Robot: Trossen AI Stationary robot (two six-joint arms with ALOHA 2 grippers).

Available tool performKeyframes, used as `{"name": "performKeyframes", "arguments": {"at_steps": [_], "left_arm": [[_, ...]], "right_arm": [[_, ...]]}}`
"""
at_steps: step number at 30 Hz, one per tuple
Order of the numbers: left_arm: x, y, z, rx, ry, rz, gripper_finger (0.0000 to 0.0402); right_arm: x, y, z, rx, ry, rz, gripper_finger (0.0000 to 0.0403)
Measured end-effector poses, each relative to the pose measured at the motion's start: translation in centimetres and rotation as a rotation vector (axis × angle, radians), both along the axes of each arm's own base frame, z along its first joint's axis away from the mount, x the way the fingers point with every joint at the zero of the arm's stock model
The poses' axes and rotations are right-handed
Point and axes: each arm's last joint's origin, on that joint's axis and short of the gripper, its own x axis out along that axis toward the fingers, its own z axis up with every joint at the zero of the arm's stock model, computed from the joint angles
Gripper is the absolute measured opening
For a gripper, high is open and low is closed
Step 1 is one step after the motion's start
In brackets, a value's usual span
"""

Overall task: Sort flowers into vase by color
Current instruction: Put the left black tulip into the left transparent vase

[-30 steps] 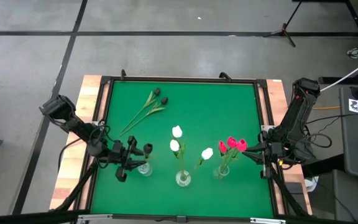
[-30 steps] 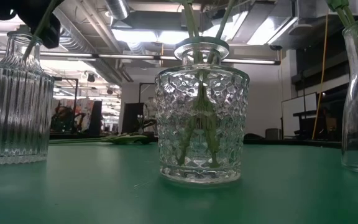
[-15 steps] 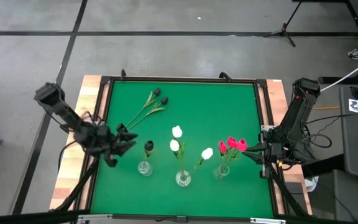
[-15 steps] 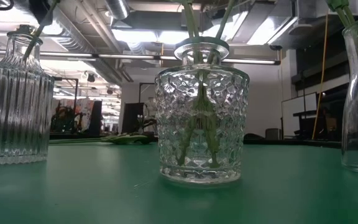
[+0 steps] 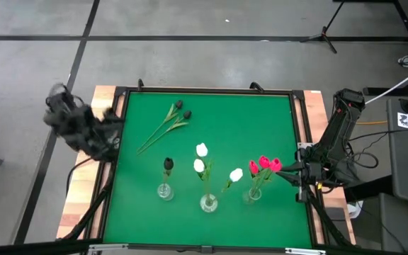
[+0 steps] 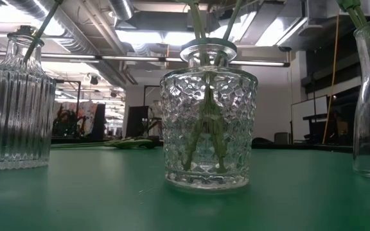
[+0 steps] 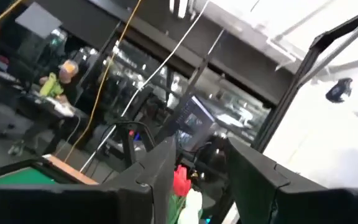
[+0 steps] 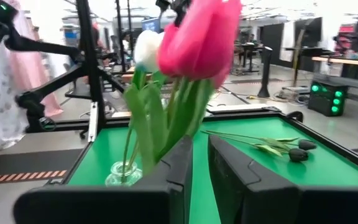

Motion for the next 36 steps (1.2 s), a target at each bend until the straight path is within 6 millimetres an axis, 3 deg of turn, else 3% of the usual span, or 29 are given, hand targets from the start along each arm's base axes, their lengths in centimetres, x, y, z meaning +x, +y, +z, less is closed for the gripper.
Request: {"name": "performKeyframes", "arguments": {"at_steps": [4, 7, 12, 19, 30, 33, 36], "left_arm": [[-1.6, 2.0, 4.4, 0.000, 0.127, 0.059, 0.0126], [-2.1, 3.0, 5.5, 0.007, 0.295, 0.255, 0.0116], [-2.6, 3.7, 4.9, -0.018, 0.402, 0.563, 0.0097], [-2.7, 4.1, 2.7, 0.019, 0.439, 0.663, 0.0082], [-2.5, 4.1, -0.1, -0.236, 0.630, 0.256, 0.0097], [-2.0, 3.7, 0.7, -0.266, 0.596, 0.134, 0.0097], [-1.1, 3.1, 3.0, -0.216, 0.436, -0.019, 0.0097]], "right_arm": [[-0.1, -0.3, 0.3, 0.034, -0.002, -0.063, 0.0051], [-0.2, -0.8, 0.9, 0.039, -0.002, -0.114, 0.0051], [-0.5, -1.6, 1.4, 0.015, 0.001, -0.136, 0.0051], [-0.8, -2.4, 2.1, 0.041, -0.010, -0.137, 0.0051], [-0.9, -2.9, 2.3, -0.047, 0.019, -0.182, 0.0051], [-0.9, -3.0, 2.3, -0.057, 0.020, -0.181, 0.0051], [-1.0, -3.0, 2.3, -0.059, 0.020, -0.182, 0.0051]]}}
